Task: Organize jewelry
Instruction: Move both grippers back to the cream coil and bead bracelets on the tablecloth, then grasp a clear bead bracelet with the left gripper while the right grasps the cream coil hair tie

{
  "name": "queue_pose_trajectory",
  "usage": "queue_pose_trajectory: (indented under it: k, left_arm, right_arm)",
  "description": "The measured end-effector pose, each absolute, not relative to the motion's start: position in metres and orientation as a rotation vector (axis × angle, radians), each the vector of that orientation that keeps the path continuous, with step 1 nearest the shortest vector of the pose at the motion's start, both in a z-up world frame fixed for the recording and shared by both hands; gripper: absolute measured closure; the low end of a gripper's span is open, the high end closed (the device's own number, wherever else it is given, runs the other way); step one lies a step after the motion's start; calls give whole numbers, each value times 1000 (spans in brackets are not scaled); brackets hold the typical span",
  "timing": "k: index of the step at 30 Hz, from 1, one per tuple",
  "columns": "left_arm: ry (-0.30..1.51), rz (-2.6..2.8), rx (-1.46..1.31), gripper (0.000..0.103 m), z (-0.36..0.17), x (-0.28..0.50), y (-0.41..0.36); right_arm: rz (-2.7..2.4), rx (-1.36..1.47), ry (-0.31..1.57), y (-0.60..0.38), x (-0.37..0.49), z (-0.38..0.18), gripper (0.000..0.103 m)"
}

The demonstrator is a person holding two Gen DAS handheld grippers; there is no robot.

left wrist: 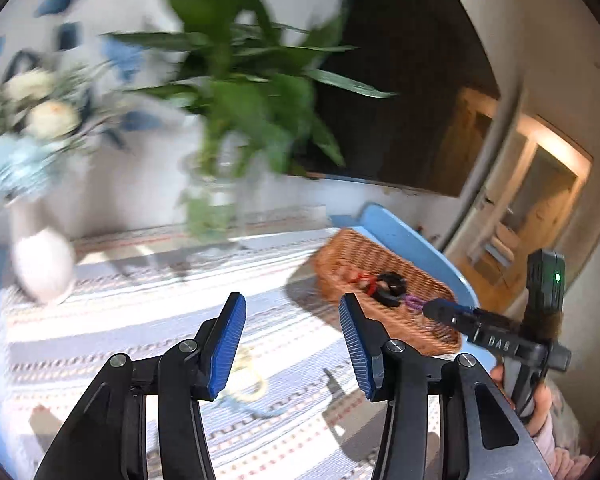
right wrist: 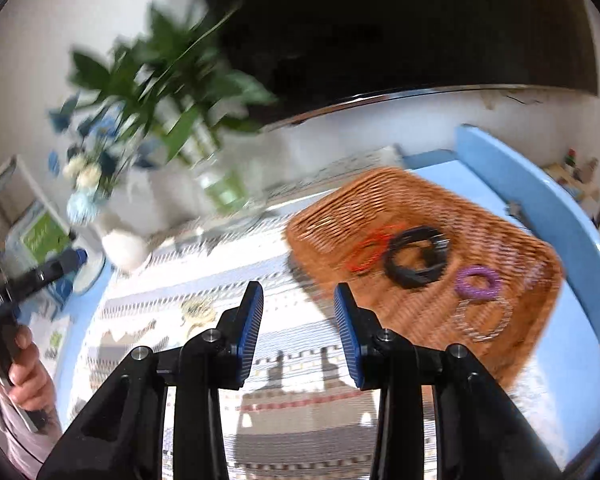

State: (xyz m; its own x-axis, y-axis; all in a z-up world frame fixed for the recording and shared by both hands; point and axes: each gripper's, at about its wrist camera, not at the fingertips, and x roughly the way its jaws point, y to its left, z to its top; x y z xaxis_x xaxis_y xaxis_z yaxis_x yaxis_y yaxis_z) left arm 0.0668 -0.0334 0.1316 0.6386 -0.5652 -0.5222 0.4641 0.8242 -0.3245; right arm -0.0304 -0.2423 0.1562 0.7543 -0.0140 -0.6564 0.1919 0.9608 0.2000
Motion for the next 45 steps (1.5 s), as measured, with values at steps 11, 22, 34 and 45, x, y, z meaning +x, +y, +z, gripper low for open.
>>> queue_pose_trajectory:
  k: [11,22,34,45]
  left_arm:
    - [864,-510,-233,53,37,99,3]
    - [1036,-517,-359,54,1,157,-25]
    - [1098,-507,-326,55,-11,174,-45]
    - [1095,-580,-357,80,-22,175,-46]
  right_arm:
    - [-76,223,858,-188,14,63,63]
    - [-81,242,911,-195,26,39,63]
    - [16,108,998,-149,61,44,63]
    - [66,55,1004,-123,82,31,63]
